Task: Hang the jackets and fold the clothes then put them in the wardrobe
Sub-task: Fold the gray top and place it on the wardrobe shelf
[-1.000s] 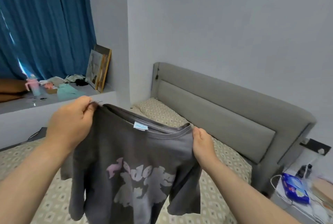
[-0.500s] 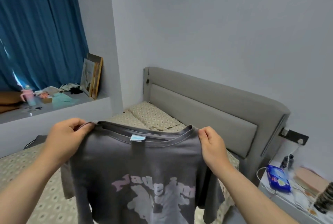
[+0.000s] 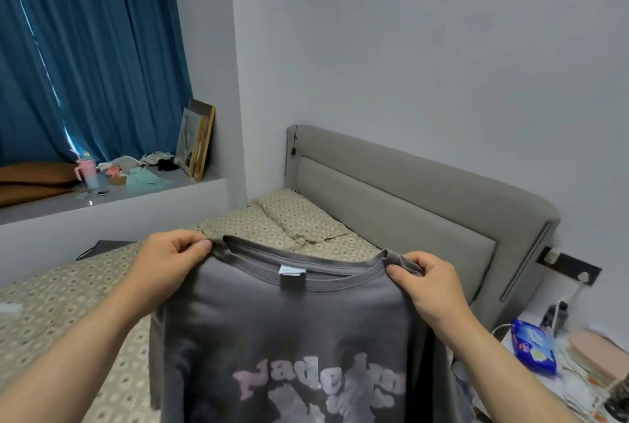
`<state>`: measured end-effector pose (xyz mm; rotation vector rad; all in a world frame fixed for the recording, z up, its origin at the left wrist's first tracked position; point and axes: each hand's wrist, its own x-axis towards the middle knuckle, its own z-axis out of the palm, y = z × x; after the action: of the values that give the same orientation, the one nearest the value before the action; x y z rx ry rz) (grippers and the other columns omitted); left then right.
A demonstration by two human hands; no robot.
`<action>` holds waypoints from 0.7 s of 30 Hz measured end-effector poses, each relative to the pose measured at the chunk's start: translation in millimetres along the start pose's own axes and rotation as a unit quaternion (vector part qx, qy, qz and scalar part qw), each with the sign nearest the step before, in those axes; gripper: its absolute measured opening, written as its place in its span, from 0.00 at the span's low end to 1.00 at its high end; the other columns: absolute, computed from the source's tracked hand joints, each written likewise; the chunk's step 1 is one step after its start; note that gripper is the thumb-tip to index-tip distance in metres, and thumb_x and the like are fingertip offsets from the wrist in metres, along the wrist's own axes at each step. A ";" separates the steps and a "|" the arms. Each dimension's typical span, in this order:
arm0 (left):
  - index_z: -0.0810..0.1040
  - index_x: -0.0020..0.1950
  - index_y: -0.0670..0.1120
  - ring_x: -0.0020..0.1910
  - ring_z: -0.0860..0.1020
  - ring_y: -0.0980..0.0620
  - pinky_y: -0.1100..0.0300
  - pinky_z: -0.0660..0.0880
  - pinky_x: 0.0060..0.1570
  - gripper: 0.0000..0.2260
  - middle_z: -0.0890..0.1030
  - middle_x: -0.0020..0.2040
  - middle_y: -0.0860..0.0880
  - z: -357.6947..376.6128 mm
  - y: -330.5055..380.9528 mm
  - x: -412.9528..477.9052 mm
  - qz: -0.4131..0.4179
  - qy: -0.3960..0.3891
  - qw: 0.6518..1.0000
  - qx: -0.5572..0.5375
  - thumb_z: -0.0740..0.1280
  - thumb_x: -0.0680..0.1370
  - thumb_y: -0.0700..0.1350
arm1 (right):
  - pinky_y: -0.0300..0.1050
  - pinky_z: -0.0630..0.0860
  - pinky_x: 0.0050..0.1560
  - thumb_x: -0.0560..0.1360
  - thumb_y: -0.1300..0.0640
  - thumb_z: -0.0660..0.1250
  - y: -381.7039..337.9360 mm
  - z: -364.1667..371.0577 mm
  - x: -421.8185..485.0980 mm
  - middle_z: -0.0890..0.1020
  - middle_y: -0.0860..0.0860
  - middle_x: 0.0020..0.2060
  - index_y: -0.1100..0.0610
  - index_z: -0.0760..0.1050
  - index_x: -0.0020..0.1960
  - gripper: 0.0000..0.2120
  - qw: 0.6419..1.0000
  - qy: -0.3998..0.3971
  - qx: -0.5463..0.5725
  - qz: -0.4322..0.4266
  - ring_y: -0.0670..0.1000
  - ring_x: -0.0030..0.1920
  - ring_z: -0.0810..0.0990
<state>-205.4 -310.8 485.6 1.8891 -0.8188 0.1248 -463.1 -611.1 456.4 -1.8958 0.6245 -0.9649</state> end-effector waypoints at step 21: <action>0.80 0.36 0.46 0.31 0.72 0.61 0.68 0.66 0.33 0.11 0.78 0.28 0.58 210.6 -278.0 134.0 -0.207 -0.178 0.961 -0.028 0.68 0.79 0.41 | 0.39 0.68 0.33 0.76 0.52 0.72 232.9 150.2 124.2 0.78 0.47 0.30 0.58 0.78 0.35 0.14 0.956 -0.008 -0.171 0.237 0.44 0.33 0.74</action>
<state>3.9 -486.1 230.5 2.0158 -0.6330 -0.5063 -278.0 -739.8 252.9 -1.9103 1.2344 -0.5538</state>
